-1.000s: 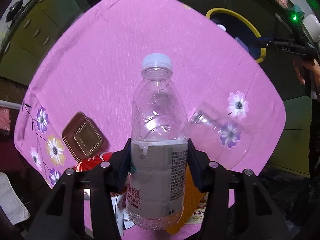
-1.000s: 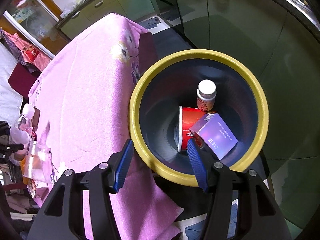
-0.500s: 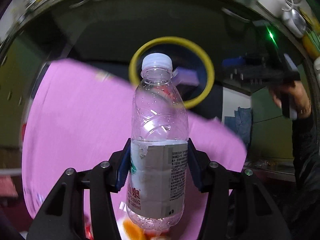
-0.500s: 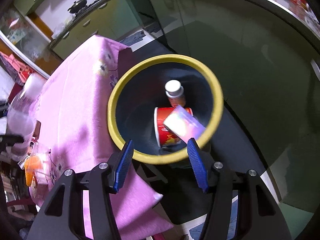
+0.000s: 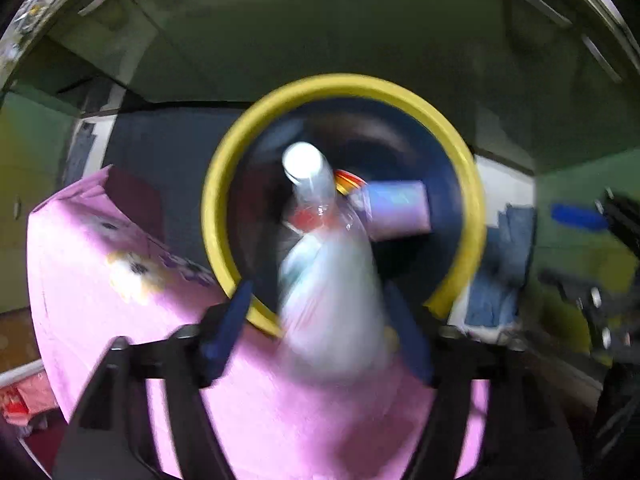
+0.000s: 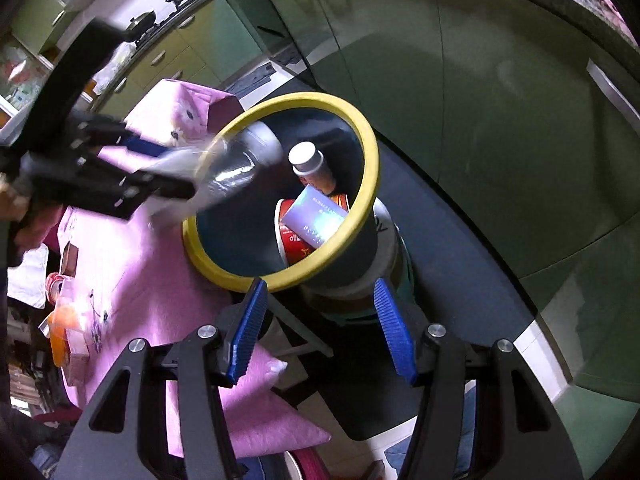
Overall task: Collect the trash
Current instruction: 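Carry the water bottle with the left tool over the bin and release, then reach the right tool to the clear plastic cup and grasp its rim, then carry the plastic cup with the right tool over the bin and release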
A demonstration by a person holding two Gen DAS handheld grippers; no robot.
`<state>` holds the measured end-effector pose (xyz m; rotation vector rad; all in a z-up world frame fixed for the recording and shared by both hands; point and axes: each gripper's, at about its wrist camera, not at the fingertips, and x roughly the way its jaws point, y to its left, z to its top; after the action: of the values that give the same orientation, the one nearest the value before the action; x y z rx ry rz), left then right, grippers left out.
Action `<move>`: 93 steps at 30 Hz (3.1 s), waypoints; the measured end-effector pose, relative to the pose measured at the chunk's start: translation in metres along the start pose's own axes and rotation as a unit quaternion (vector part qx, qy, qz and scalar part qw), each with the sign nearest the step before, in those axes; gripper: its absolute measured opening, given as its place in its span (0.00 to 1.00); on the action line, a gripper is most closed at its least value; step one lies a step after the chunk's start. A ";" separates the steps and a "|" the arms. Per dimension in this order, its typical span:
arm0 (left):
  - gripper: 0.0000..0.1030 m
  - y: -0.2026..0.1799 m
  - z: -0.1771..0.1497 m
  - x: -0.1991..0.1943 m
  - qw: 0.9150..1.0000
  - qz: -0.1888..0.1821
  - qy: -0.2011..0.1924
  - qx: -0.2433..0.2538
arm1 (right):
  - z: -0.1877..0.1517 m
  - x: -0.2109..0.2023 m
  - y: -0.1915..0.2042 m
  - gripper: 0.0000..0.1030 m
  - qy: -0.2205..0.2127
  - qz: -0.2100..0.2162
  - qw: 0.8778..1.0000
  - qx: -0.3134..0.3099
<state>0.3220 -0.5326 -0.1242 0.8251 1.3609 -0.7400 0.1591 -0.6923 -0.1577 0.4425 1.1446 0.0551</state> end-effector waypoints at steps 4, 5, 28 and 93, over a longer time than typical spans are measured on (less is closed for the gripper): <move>0.72 0.010 -0.003 -0.012 0.999 -0.011 -0.025 -0.018 | -0.001 0.000 -0.001 0.54 0.000 0.003 1.000 0.001; 0.73 0.012 -0.010 -0.018 0.999 -0.014 -0.031 -0.021 | -0.001 -0.001 0.000 0.54 -0.001 0.004 1.000 0.000; 0.86 0.127 -0.381 -0.140 0.916 -0.005 -0.284 -0.282 | -0.069 -0.014 0.253 0.58 -0.022 0.128 0.953 -0.274; 0.89 0.057 -0.459 -0.030 0.954 -0.047 -0.195 -0.224 | -0.019 0.008 0.126 0.37 -0.159 -0.075 0.983 -0.059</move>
<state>0.1257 -0.1127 -0.1028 0.2387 1.1488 -0.5944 0.1685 -0.5689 -0.1246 0.2475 0.8510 -0.0777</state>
